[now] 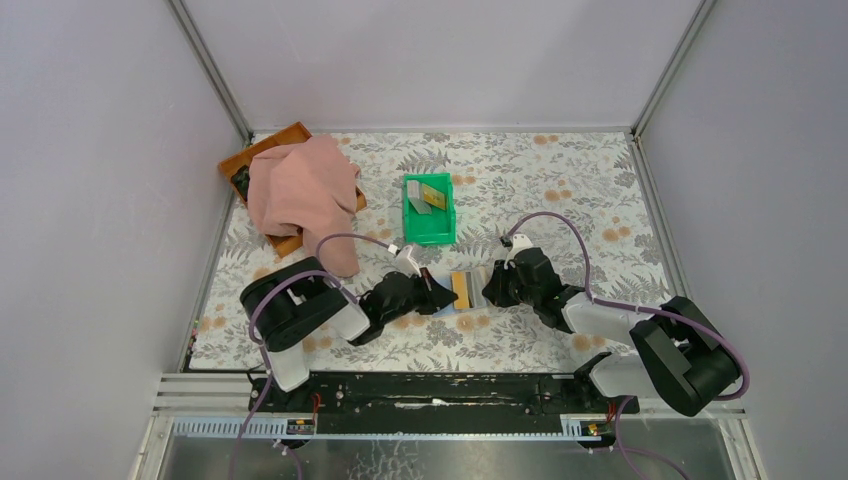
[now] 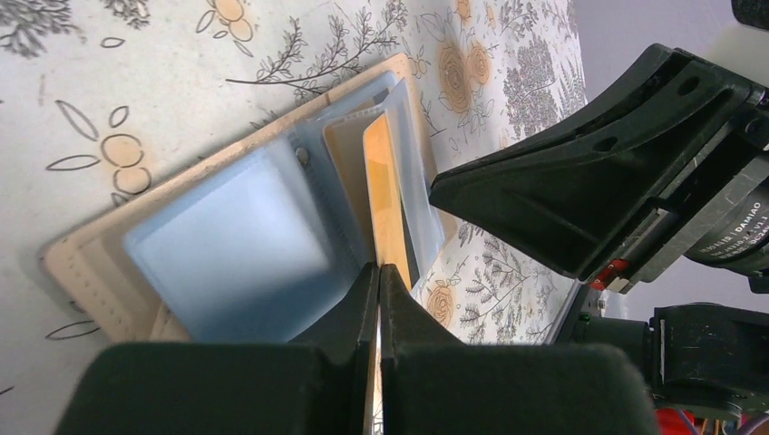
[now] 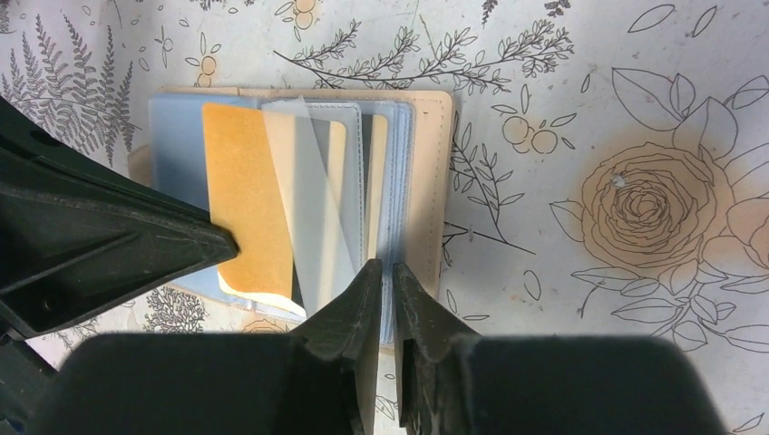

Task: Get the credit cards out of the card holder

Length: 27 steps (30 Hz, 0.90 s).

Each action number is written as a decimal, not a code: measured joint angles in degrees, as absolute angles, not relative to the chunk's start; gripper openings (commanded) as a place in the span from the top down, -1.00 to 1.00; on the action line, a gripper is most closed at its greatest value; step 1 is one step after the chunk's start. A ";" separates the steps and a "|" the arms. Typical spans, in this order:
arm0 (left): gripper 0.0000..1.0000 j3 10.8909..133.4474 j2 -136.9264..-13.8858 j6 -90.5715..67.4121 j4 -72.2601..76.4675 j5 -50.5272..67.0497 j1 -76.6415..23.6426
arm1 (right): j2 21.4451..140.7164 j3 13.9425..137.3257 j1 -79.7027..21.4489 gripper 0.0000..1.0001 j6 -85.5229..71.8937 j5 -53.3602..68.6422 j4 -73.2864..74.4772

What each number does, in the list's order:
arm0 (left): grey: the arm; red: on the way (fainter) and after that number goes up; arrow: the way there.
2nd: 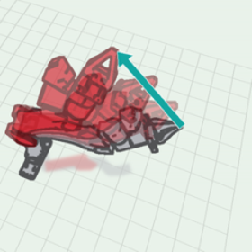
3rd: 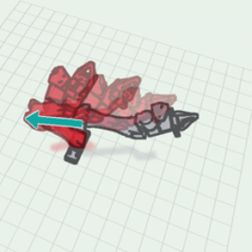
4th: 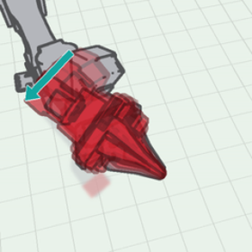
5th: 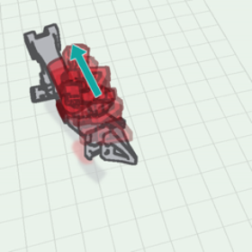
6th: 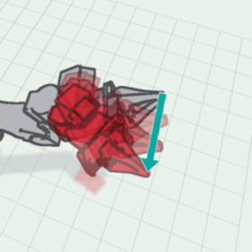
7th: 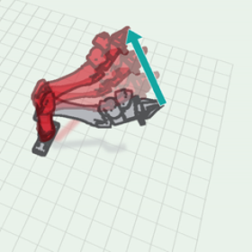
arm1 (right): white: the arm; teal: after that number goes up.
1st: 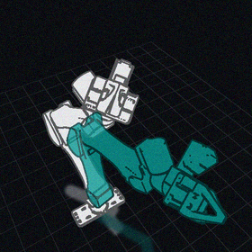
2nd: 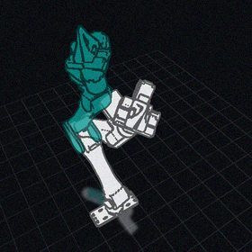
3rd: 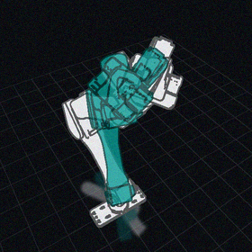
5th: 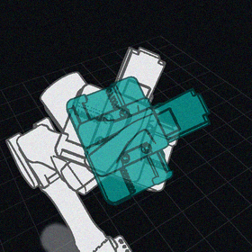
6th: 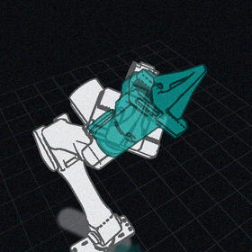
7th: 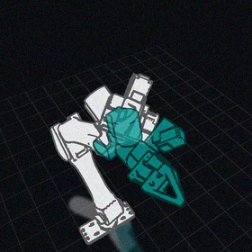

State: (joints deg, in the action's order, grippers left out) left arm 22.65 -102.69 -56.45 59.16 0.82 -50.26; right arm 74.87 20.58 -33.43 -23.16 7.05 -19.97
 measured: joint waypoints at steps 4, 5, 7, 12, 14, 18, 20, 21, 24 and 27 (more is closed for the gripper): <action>1.00 20.95 -102.54 -56.86 60.95 1.56 -49.39 | 74.98 20.58 -33.43 0.68 -23.18 7.09 -19.97; 1.00 20.47 -102.54 -56.95 61.39 1.72 -49.17 | 74.98 20.58 -33.43 0.68 -23.18 7.09 -19.97; 1.00 19.57 -102.45 -57.08 62.24 2.22 -48.71 | 75.00 20.58 -33.43 0.68 -23.18 7.09 -19.97; 1.00 16.19 -100.25 -57.08 63.44 3.40 -47.09 | 75.02 20.58 -33.43 0.68 -23.16 7.09 -19.97; 1.00 14.96 -99.18 -56.97 63.48 3.77 -46.37 | 75.02 20.58 -33.43 0.68 -23.18 7.09 -19.97; 1.00 13.23 -95.68 -54.78 63.05 6.20 -45.71 | 75.02 20.58 -33.43 0.68 -23.18 7.18 -19.97; 1.00 13.23 -93.23 -52.73 62.28 8.84 -45.56 | 74.74 20.56 -33.43 0.67 -23.18 7.66 -19.92; 1.00 13.37 -91.33 -51.29 61.25 10.87 -45.47 | 74.15 20.40 -33.43 0.67 -23.20 8.23 -19.90; 1.00 15.09 -86.61 -47.16 56.64 15.64 -45.28 | 69.25 19.49 -33.43 0.63 -23.86 9.47 -18.68; 1.00 16.51 -82.30 -43.18 52.90 18.46 -45.28 | 57.95 18.31 -33.43 0.50 -24.99 9.69 -17.28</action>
State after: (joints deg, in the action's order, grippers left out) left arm 16.51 -82.30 -43.18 52.90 18.46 -45.28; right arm 57.95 18.31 -33.43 -24.99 9.69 -17.28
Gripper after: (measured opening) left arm 0.018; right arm 0.187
